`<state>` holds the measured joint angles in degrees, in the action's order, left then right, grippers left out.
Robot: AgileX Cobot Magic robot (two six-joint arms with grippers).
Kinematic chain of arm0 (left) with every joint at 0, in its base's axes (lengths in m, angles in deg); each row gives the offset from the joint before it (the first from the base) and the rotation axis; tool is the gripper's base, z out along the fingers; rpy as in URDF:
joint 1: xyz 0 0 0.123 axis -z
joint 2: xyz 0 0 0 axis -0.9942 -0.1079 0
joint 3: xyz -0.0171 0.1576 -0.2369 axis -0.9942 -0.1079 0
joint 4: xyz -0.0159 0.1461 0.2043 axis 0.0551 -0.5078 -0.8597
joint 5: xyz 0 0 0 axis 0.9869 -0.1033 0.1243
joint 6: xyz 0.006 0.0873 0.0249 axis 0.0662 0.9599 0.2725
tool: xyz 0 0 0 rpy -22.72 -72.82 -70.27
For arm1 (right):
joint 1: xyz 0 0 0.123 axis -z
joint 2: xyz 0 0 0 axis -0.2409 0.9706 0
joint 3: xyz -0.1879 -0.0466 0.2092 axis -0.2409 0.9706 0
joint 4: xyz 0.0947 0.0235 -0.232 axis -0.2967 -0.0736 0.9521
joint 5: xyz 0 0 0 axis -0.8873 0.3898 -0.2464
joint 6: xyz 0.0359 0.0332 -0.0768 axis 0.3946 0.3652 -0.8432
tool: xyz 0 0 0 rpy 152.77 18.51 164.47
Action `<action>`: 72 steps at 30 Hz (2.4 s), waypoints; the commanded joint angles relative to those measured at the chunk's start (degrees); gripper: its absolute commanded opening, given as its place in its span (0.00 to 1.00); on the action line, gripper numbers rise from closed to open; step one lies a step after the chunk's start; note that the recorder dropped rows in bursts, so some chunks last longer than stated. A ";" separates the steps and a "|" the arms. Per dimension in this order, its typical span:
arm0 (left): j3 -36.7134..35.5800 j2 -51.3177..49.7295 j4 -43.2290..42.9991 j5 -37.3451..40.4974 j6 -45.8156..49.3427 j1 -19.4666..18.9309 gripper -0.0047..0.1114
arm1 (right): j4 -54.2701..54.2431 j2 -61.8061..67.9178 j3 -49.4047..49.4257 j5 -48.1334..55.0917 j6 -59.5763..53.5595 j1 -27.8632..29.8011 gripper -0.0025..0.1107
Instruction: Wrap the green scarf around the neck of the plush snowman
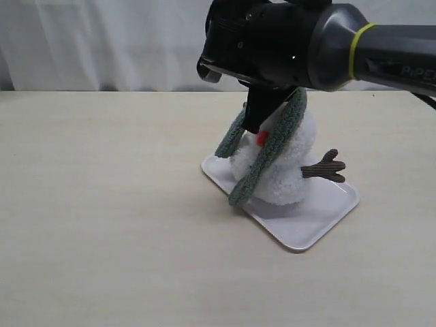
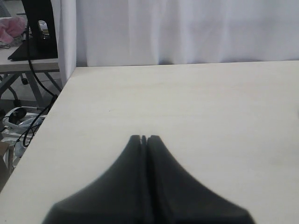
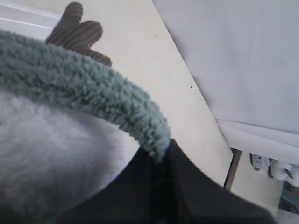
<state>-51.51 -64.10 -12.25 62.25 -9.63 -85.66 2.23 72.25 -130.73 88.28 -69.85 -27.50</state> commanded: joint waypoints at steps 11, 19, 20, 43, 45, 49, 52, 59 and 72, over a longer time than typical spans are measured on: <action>-0.21 0.10 0.40 -0.51 -0.19 -0.10 0.04 | 4.52 -0.47 7.85 0.46 -4.76 3.46 0.06; -0.21 0.10 0.40 -0.51 -0.19 -0.10 0.04 | 1.58 -0.57 7.85 0.44 -4.38 3.33 0.08; -0.21 0.10 0.40 -0.51 -0.19 -0.10 0.04 | 1.10 -0.57 7.85 0.18 -4.38 3.33 0.11; -0.21 0.10 0.40 -0.51 -0.19 -0.10 0.04 | -18.58 -14.25 7.74 -5.11 1.45 3.56 0.50; -0.21 0.10 0.40 -0.51 -0.19 -0.10 0.04 | -20.90 -14.52 7.74 -5.23 1.45 4.30 0.50; -0.21 0.10 0.40 -0.51 -0.19 -0.10 0.04 | -28.11 -14.52 7.64 -8.02 1.58 8.98 0.50; -0.21 0.10 0.40 -0.51 -0.19 -0.10 0.04 | -36.25 -14.52 7.64 -13.45 1.11 13.16 0.50; -0.21 0.10 0.40 -0.51 -0.19 -0.10 0.04 | -40.06 -14.52 7.64 -22.72 0.01 17.84 0.50; -0.21 0.10 0.40 -0.51 -0.19 -0.10 0.04 | -49.37 -14.93 7.64 -15.20 -11.96 18.79 0.49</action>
<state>-51.51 -64.10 -12.25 62.25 -9.63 -85.66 -41.86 58.17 -123.06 70.10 -75.47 -8.88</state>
